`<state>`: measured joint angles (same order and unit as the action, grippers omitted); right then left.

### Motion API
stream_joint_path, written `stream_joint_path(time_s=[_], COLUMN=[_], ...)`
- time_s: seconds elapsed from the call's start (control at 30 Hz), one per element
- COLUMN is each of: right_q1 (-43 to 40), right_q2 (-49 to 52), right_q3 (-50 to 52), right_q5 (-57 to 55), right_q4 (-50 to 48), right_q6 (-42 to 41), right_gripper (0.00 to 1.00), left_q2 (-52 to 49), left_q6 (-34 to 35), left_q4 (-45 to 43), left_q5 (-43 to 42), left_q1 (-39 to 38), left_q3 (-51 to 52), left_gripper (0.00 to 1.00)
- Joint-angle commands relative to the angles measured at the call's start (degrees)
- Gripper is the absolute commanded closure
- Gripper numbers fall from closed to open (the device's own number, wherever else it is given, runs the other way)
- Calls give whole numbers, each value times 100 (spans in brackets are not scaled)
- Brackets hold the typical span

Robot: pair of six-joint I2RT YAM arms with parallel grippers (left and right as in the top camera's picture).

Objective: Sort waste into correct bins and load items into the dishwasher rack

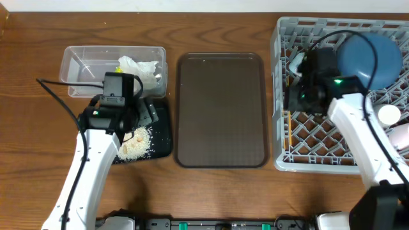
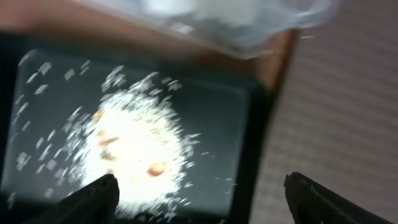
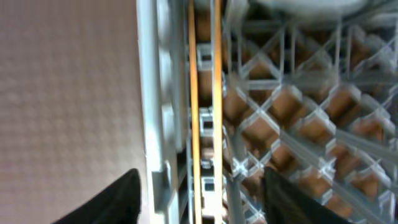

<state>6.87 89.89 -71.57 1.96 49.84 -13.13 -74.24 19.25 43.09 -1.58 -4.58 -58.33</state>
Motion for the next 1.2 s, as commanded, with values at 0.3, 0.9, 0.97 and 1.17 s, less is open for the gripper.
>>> stream_joint_path(time_s=[0.3,0.9,0.97,1.17], right_q1=[-870,-868,-868,-868], right_q2=[-98,-3305,-3884,-4815], right_q3=[-127,1593,1908,2170], right_q5=[1606,457,354,385], right_q4=[732,-90,-409,-367], right_q6=[1049,813,787,782], right_gripper=[28,1,1,1], left_q2=[74,4046,4380,4822], left_q6=[-1169,-1215,-1213,-1213], left_q4=[1397,1307,1123,1080], left_q5=[-743,-634,-636,-638], left_q1=[28,28,28,28], left_q3=[-83,804,804,802], left_gripper=[12,11,11,11])
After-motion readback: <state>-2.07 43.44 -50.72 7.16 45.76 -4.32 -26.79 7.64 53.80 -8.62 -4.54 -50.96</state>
